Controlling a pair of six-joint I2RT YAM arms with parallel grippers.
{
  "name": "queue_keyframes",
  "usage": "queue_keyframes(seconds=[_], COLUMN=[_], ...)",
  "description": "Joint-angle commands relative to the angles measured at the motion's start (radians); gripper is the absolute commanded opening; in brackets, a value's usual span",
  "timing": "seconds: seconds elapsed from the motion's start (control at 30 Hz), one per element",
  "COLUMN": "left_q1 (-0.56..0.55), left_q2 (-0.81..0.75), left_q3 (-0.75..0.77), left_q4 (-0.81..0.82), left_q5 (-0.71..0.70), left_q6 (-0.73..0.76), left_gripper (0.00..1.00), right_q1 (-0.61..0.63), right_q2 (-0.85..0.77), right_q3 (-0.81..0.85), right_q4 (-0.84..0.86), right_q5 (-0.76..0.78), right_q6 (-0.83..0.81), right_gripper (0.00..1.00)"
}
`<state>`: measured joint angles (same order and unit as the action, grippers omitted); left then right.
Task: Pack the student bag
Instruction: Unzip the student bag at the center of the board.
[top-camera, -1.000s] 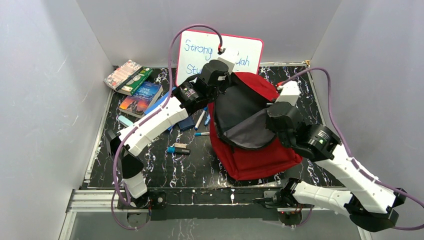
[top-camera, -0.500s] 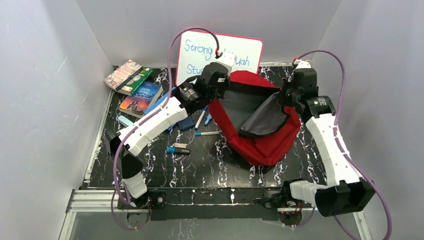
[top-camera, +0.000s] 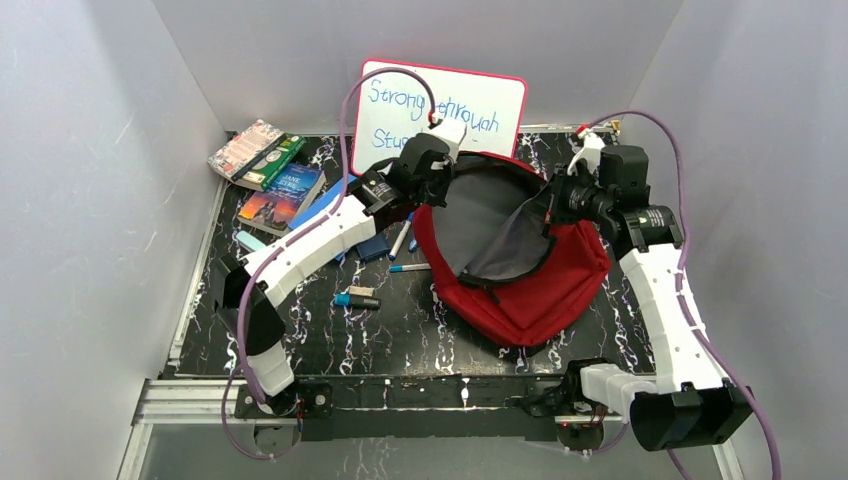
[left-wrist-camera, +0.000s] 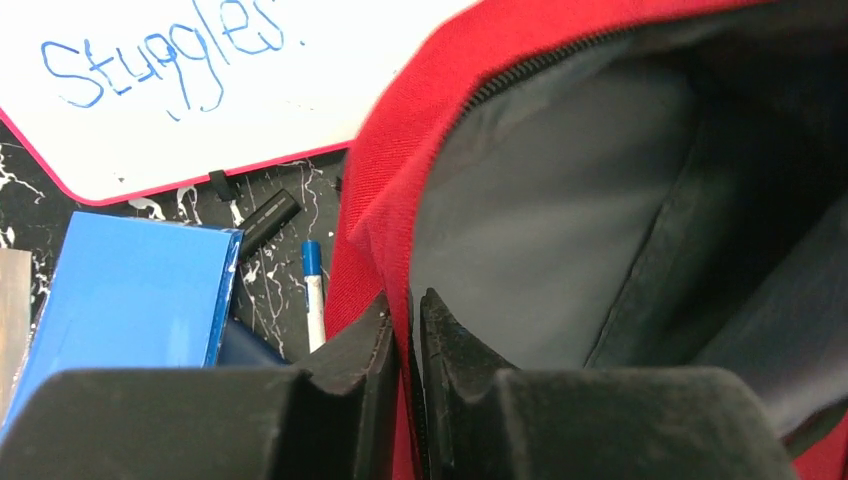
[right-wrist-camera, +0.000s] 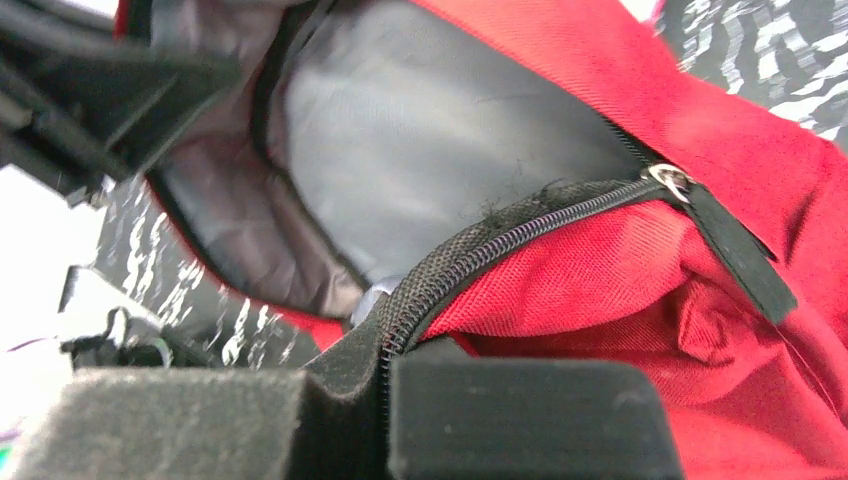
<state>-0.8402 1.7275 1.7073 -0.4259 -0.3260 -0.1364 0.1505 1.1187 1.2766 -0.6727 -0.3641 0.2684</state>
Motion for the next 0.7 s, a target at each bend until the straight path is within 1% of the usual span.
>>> queue_keyframes(seconds=[0.0, 0.03, 0.1, 0.17, 0.27, 0.37, 0.47, 0.53, 0.57, 0.6, 0.67], left_q1=[0.057, 0.064, 0.077, 0.082, 0.082, 0.081, 0.082, 0.082, 0.082, 0.081, 0.079], left_q2=[-0.038, -0.042, -0.044, -0.048, -0.086, -0.183, -0.299, -0.360, -0.376, -0.380, -0.347], left_q3=[-0.033, -0.045, -0.063, -0.069, -0.104, -0.222, -0.391, -0.516, -0.564, -0.595, -0.597], left_q4=[0.114, 0.132, 0.150, 0.155, 0.189, 0.308, 0.502, 0.633, 0.686, 0.712, 0.701], left_q5=[0.068, 0.074, 0.104, 0.137, 0.203, 0.295, 0.452, 0.610, 0.666, 0.709, 0.762], left_q6=[-0.048, -0.050, -0.053, -0.057, -0.063, -0.041, 0.005, 0.038, 0.050, 0.048, 0.036], left_gripper=[0.16, 0.24, 0.45, 0.54, 0.58, 0.60, 0.60, 0.60, 0.60, 0.60, 0.60], right_q1=[0.002, 0.003, 0.001, 0.002, 0.002, 0.002, 0.002, 0.001, 0.001, 0.001, 0.003], right_q2=[-0.056, -0.071, -0.101, -0.127, -0.162, -0.169, -0.162, -0.162, -0.164, -0.165, -0.166], right_q3=[-0.066, -0.092, -0.157, -0.208, -0.290, -0.332, -0.340, -0.337, -0.337, -0.337, -0.338], right_q4=[0.067, 0.086, 0.131, 0.174, 0.262, 0.332, 0.362, 0.372, 0.375, 0.378, 0.378], right_q5=[-0.239, -0.252, -0.249, -0.213, -0.163, -0.141, -0.136, -0.138, -0.139, -0.141, -0.156], right_q6=[0.052, 0.068, 0.107, 0.144, 0.234, 0.313, 0.346, 0.344, 0.340, 0.338, 0.330], right_gripper=[0.03, 0.03, 0.03, 0.02, 0.02, 0.02, 0.02, 0.05, 0.06, 0.07, 0.07])
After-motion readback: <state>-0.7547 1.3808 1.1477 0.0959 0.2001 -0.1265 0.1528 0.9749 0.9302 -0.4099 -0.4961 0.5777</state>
